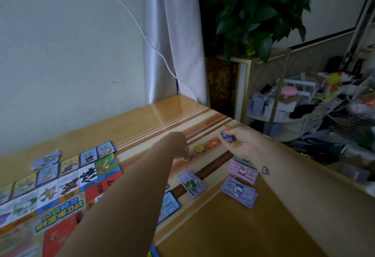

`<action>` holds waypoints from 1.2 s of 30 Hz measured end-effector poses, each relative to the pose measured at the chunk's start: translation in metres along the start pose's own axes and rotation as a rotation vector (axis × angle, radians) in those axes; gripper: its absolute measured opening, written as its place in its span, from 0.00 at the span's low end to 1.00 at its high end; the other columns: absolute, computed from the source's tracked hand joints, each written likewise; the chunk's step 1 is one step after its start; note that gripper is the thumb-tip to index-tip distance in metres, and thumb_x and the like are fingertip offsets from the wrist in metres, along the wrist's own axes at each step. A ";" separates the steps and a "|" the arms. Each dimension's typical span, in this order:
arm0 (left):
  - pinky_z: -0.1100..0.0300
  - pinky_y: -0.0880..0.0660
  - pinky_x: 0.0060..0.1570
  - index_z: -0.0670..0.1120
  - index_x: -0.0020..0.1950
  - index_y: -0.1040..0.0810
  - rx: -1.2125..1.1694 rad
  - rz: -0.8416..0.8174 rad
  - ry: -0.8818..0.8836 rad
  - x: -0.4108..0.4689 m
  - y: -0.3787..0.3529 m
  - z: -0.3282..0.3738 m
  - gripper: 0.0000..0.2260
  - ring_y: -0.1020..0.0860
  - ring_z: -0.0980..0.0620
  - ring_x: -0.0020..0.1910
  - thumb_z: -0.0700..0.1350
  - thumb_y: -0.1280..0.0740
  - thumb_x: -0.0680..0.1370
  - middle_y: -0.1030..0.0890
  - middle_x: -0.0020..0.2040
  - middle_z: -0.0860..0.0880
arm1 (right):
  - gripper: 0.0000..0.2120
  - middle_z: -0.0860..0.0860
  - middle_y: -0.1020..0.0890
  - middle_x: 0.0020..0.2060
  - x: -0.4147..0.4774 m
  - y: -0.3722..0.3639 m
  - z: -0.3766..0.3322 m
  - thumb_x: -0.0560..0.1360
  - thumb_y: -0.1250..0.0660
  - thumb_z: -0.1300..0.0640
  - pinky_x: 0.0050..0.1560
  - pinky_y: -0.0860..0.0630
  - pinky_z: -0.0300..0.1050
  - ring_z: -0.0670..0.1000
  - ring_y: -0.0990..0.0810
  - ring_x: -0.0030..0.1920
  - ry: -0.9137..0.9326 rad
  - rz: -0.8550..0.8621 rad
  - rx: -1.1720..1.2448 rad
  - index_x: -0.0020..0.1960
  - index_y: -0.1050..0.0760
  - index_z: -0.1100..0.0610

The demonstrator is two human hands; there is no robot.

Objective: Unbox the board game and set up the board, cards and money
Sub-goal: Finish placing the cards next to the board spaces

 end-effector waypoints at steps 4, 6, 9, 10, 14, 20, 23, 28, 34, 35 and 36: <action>0.59 0.28 0.55 0.42 0.62 0.21 -0.060 -0.037 0.047 0.004 -0.002 -0.007 0.19 0.20 0.50 0.52 0.51 0.30 0.75 0.18 0.56 0.47 | 0.19 0.61 0.32 0.70 0.002 0.003 -0.003 0.79 0.47 0.73 0.69 0.36 0.47 0.56 0.32 0.70 0.010 -0.004 -0.019 0.69 0.34 0.68; 0.59 0.25 0.54 0.41 0.60 0.21 -0.113 -0.044 0.071 0.007 -0.003 -0.010 0.18 0.18 0.50 0.50 0.49 0.28 0.74 0.17 0.54 0.46 | 0.20 0.60 0.33 0.70 0.003 0.004 -0.006 0.79 0.47 0.72 0.68 0.35 0.46 0.56 0.32 0.70 0.010 -0.007 -0.024 0.71 0.35 0.66; 0.54 0.24 0.58 0.38 0.60 0.22 -0.247 -0.112 0.106 0.010 -0.006 -0.012 0.18 0.19 0.48 0.54 0.46 0.28 0.74 0.18 0.56 0.43 | 0.21 0.60 0.34 0.71 0.004 0.003 -0.011 0.80 0.48 0.73 0.69 0.37 0.46 0.56 0.34 0.71 0.029 -0.018 -0.033 0.71 0.36 0.66; 0.53 0.24 0.59 0.38 0.60 0.22 -0.268 -0.136 0.111 0.010 -0.007 -0.013 0.18 0.20 0.47 0.55 0.46 0.28 0.74 0.18 0.57 0.43 | 0.21 0.60 0.34 0.71 0.004 0.002 -0.013 0.80 0.48 0.73 0.69 0.37 0.46 0.56 0.34 0.71 0.034 -0.028 -0.029 0.71 0.36 0.66; 0.54 0.23 0.57 0.39 0.58 0.20 -0.245 -0.110 0.099 0.010 -0.006 -0.011 0.17 0.19 0.49 0.51 0.46 0.27 0.73 0.18 0.55 0.44 | 0.20 0.60 0.33 0.70 0.005 0.000 -0.015 0.79 0.47 0.73 0.68 0.35 0.47 0.56 0.33 0.70 0.035 -0.057 -0.024 0.70 0.34 0.66; 0.60 0.26 0.55 0.41 0.56 0.18 -0.149 -0.024 0.063 0.003 -0.002 -0.008 0.15 0.19 0.50 0.52 0.49 0.29 0.74 0.17 0.53 0.46 | 0.19 0.60 0.33 0.70 0.005 -0.002 -0.007 0.79 0.46 0.73 0.60 0.30 0.46 0.56 0.32 0.69 -0.002 -0.071 -0.016 0.69 0.32 0.65; 0.66 0.29 0.43 0.40 0.59 0.20 -0.184 -0.006 0.069 -0.001 0.001 -0.007 0.15 0.22 0.51 0.46 0.48 0.32 0.77 0.18 0.53 0.45 | 0.18 0.61 0.30 0.64 0.002 -0.002 -0.002 0.79 0.46 0.73 0.52 0.26 0.45 0.54 0.26 0.57 -0.052 -0.087 -0.025 0.66 0.30 0.66; 0.59 0.25 0.53 0.44 0.60 0.20 -0.351 0.026 0.018 -0.004 -0.006 -0.014 0.13 0.20 0.50 0.48 0.44 0.30 0.76 0.19 0.56 0.46 | 0.14 0.54 0.31 0.40 -0.003 -0.005 0.010 0.79 0.50 0.69 0.31 0.35 0.37 0.47 0.35 0.33 -0.155 -0.131 -0.244 0.50 0.26 0.64; 0.53 0.26 0.60 0.41 0.56 0.19 -0.683 0.053 0.065 -0.007 -0.015 -0.028 0.10 0.21 0.48 0.46 0.43 0.33 0.77 0.18 0.45 0.45 | 0.11 0.53 0.23 0.41 0.001 -0.028 0.022 0.80 0.42 0.61 0.33 0.32 0.39 0.48 0.27 0.35 0.116 -0.220 -1.191 0.53 0.22 0.60; 0.53 0.25 0.60 0.40 0.56 0.19 -0.764 0.066 0.090 -0.008 -0.016 -0.031 0.10 0.22 0.50 0.44 0.42 0.32 0.77 0.19 0.42 0.46 | 0.12 0.55 0.20 0.47 0.003 -0.033 0.025 0.80 0.42 0.59 0.41 0.27 0.42 0.51 0.22 0.43 0.207 -0.244 -1.394 0.55 0.21 0.60; 0.55 0.24 0.58 0.39 0.56 0.20 -0.834 0.074 0.112 -0.009 -0.018 -0.034 0.10 0.22 0.51 0.42 0.41 0.32 0.77 0.20 0.40 0.46 | 0.13 0.55 0.20 0.52 0.004 -0.038 0.029 0.80 0.42 0.58 0.50 0.26 0.45 0.53 0.21 0.51 0.291 -0.272 -1.541 0.56 0.21 0.60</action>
Point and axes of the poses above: each hand's wrist, its own x-axis towards the middle knuckle, its own y-axis out of the back of the hand, z = x × y, the point moved 5 cm from there along x, towards the middle knuckle
